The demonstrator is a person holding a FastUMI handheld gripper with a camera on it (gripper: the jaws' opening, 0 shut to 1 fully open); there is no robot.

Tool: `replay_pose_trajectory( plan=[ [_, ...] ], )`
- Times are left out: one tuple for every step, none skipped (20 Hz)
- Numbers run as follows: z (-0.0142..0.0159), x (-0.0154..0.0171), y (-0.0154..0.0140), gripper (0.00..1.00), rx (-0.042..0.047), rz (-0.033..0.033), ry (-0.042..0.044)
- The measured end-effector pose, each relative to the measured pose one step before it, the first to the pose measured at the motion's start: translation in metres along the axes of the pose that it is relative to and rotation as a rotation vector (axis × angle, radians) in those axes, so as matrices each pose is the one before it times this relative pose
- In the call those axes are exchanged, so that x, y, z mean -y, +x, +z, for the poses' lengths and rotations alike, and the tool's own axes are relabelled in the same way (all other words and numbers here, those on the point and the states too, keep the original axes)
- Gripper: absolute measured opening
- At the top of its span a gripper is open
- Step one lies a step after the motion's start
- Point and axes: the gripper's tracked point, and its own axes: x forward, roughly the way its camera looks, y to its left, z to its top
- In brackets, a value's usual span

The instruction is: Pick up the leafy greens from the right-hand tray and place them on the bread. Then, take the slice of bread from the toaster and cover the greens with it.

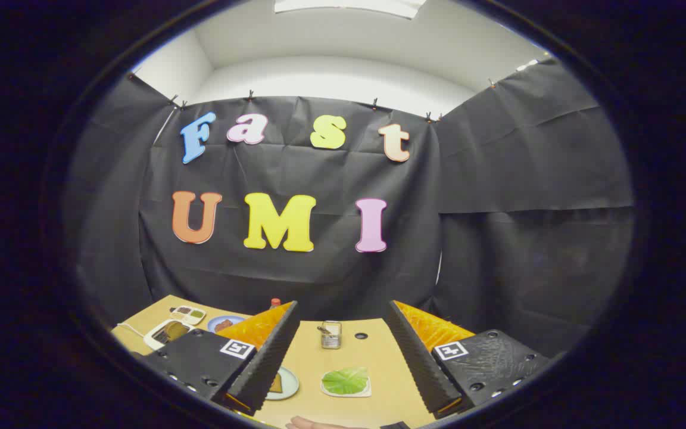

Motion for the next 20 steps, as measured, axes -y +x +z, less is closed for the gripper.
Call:
replay_pose_trajectory(
  plan=[
    [-0.00212,0.00231,0.00282,0.94,-0.01121,0.01009,0.0056],
    [-0.00332,0.00375,0.00424,0.94,-0.0132,0.00496,0.0095],
    [-0.00229,0.00364,0.00537,0.94,-0.01151,0.00838,0.01199],
    [-0.00147,0.00183,0.00402,0.94,-0.00726,0.01034,0.00688],
    [-0.00148,0.00371,0.00414,0.94,-0.00585,0.00756,0.00261],
    [-0.0029,0.0062,0.00626,0.94,-0.0082,0.00417,-0.00075],
    [-0.0036,0.00417,0.0052,0.94,-0.0083,0.00645,-0.00023],
    [-0.00228,0.00473,0.00515,0.94,-0.01174,0.00401,0.00044],
    [-0.00349,0.00569,0.00438,0.94,-0.00926,0.00186,0.00073],
    [-0.00272,0.00373,0.00421,0.94,-0.00782,0.00643,-0.00077],
    [-0.00455,0.00393,0.00481,0.94,-0.00351,0.00645,-0.00537],
    [-0.00516,0.00421,0.00493,0.94,-0.00573,0.0037,-0.00957],
    [-0.00795,0.00459,0.00618,0.94,-0.01136,0.00355,-0.00922],
    [-0.00778,0.00192,0.00718,0.94,-0.01515,0.0102,-0.0019],
    [-0.01034,0.00175,0.00678,0.94,-0.01851,0.01048,0.00451],
    [-0.01106,0.00251,0.00885,0.94,-0.02565,0.00953,0.00474],
    [-0.01257,0.00185,0.01059,0.94,-0.02865,0.00978,0.00529],
    [-0.01148,0.00199,0.01148,0.94,-0.02905,0.00965,0.00245],
    [-0.01313,0.00235,0.01189,0.94,-0.03047,0.00683,-0.00129],
    [-0.01048,0.0025,0.01199,0.94,-0.02746,0.00604,-0.0021]
  ],
)
